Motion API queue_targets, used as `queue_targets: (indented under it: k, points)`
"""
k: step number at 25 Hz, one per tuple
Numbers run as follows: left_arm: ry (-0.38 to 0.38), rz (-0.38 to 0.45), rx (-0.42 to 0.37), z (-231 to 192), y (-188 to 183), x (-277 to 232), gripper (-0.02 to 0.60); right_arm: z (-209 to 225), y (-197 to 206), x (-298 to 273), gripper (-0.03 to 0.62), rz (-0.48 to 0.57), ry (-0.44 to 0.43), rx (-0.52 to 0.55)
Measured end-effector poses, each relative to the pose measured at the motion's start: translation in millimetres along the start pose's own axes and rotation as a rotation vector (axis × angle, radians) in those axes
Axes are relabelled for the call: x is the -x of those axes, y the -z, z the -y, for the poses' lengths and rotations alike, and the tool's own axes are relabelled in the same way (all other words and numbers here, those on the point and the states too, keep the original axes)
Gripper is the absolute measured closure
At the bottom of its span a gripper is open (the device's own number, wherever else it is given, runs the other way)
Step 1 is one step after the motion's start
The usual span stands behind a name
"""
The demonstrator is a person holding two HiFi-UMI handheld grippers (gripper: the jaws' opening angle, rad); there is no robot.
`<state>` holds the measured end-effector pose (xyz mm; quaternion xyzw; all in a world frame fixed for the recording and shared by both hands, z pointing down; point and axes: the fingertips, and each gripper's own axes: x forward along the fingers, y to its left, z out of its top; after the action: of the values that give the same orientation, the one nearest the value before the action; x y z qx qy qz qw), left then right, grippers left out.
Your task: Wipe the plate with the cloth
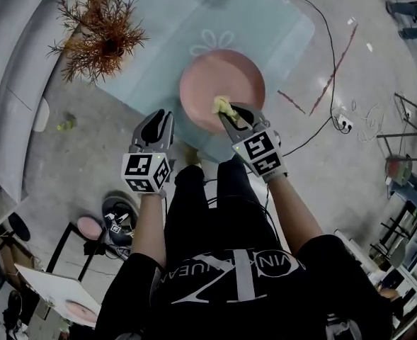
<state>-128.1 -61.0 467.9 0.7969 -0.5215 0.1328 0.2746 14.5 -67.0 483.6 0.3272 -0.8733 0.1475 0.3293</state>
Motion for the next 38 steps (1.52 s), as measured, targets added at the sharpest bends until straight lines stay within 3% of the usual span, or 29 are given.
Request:
queue_targets:
  k: [5,11,23,29,38]
  points:
    - [-0.033,-0.059,0.05,-0.4,19.0,-26.5,0.581,4.2,-9.0,-43.9,0.503,-0.056,-0.081,0.135]
    - [-0.069,-0.092,0.111,-2.6,27.9,-49.9,0.581,10.0,-17.3,-76.6,0.503,-0.085,-0.15,0.198]
    - [-0.077,-0.106,0.199,-1.7,35.8,-58.6,0.581,8.6,-25.2,-121.1,0.505,-0.123,-0.204,0.367]
    - [-0.049,-0.104,0.204,2.6,35.1,-60.3,0.581,23.1,-29.9,-134.0,0.507,-0.129,-0.182,0.463]
    - [-0.055,-0.107,0.203,3.5,35.8,-60.5,0.581,78.1,-29.1,-131.8,0.513,-0.198,0.008,0.46]
